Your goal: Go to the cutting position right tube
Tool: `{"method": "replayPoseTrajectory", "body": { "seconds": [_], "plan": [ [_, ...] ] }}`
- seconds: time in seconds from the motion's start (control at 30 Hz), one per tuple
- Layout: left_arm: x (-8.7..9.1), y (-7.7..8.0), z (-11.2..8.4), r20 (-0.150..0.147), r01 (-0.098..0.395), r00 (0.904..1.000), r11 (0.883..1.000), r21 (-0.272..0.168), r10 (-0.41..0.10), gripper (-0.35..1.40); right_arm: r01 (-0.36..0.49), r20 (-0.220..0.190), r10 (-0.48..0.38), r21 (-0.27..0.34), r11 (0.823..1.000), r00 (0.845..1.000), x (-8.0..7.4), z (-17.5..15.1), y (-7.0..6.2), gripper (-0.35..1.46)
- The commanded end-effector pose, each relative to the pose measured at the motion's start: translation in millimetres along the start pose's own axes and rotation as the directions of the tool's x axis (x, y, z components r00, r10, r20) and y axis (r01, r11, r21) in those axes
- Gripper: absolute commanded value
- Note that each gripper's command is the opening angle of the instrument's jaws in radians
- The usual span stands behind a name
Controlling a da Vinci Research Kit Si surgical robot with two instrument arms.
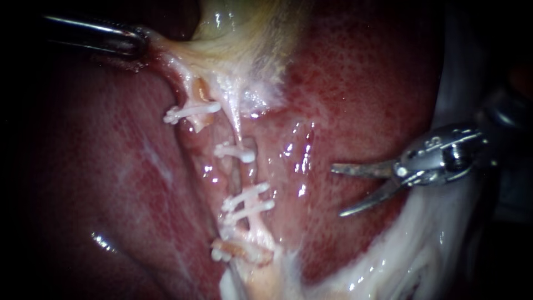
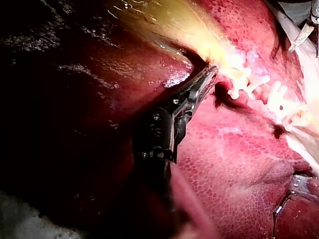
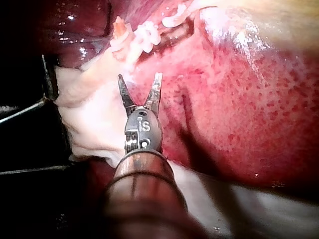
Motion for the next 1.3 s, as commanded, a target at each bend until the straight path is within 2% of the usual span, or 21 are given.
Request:
{"method": "replayPoseTrajectory", "body": {
  "seconds": [0.03, 0.23, 0.4, 0.73, 1.0, 1.3],
  "plan": [
    [0.0, 0.0, 0.0, 0.0, 0.0, 1.0, 1.0, 0.0, 0.0, -0.35, -0.019, -0.01, 0.019, 0.013, 1.0, 1.0, 0.3, 0.4, 0.2, 1.33],
    [0.0, 0.0, 0.1, 0.0, 0.0, 1.0, 1.0, 0.0, 0.0, -0.35, -0.093, -0.055, 0.099, 0.103, 0.99, 0.994, 2.4, 2.9, 1.8, 1.33],
    [0.0, 0.0, 0.1, 0.0, 0.0, 1.0, 1.0, 0.001, 0.0, -0.35, -0.129, -0.071, 0.14, 0.134, 0.983, 0.988, 2.9, 4.6, 2.9, 1.33],
    [0.0, 0.0, 0.2, 0.0, 0.0, 1.0, 1.0, 0.002, 0.0, -0.35, -0.196, -0.067, 0.211, 0.177, 0.964, 0.975, 1.2, 7.5, 5.1, 1.35],
    [0.0, 0.0, 0.2, 0.0, 0.0, 1.0, 1.0, 0.002, 0.0, -0.35, -0.239, -0.066, 0.26, 0.232, 0.943, 0.963, 0.2, 9.2, 6.8, 1.35],
    [0.0, 0.0, 0.3, 0.0, 0.0, 1.0, 1.0, 0.002, 0.0, -0.35, -0.254, -0.071, 0.28, 0.259, 0.932, 0.957, -0.3, 11.0, 7.3, 1.4]
  ]
}}
